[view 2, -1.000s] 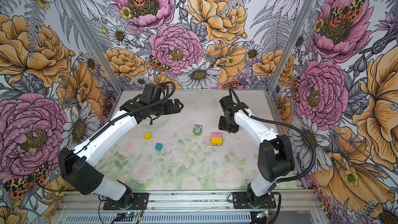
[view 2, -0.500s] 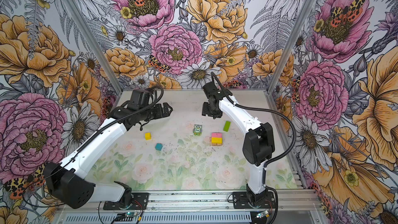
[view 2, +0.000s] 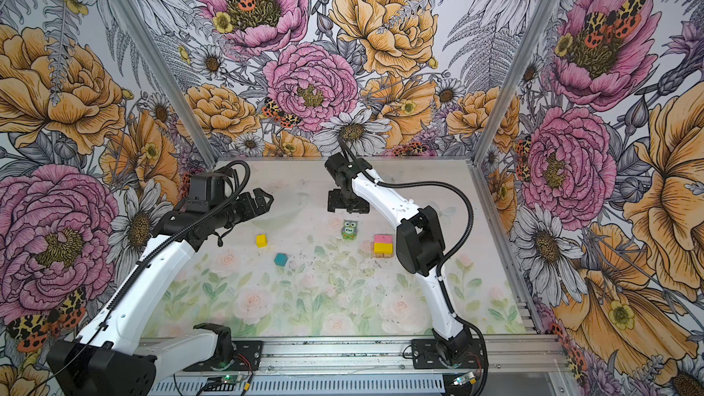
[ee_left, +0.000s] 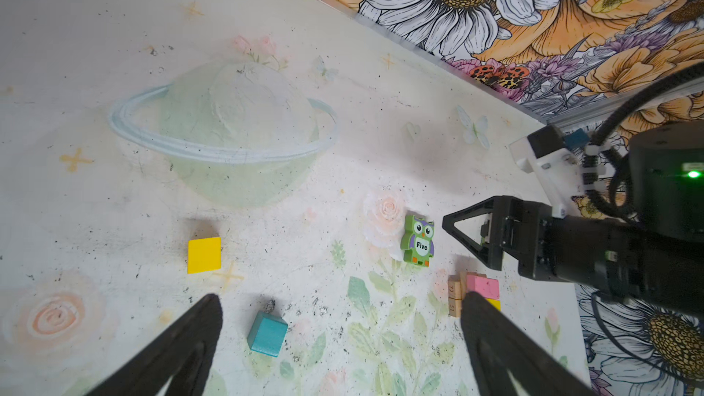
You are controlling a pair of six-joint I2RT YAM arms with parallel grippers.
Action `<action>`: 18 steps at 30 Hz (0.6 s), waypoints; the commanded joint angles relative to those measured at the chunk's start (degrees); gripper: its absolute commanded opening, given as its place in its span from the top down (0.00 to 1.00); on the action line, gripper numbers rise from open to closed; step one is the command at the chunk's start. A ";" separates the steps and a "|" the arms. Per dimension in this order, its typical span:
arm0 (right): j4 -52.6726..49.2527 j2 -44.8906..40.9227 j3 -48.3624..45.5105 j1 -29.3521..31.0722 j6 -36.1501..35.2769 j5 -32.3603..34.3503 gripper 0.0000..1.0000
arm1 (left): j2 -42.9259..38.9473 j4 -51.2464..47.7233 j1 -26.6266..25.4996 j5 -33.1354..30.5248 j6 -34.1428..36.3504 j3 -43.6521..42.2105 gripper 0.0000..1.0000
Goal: Build the wood block tower
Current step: 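Move the right gripper over the green owl block marked 'Five'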
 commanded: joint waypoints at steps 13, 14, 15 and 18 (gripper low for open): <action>-0.03 5.54 -0.99 1.07 3.84 2.85 0.16 | 0.74 0.87 1.64 4.26 3.52 1.41 0.01; 0.56 5.71 -1.37 1.07 3.91 2.50 0.18 | 0.67 0.85 1.65 4.43 3.44 1.34 0.01; 0.99 5.97 -1.59 1.07 4.01 2.22 0.19 | 0.65 0.84 1.61 4.41 3.51 1.28 0.01; 1.49 7.25 -1.43 1.16 4.30 1.75 0.19 | 0.64 0.71 1.71 4.79 3.76 1.28 0.01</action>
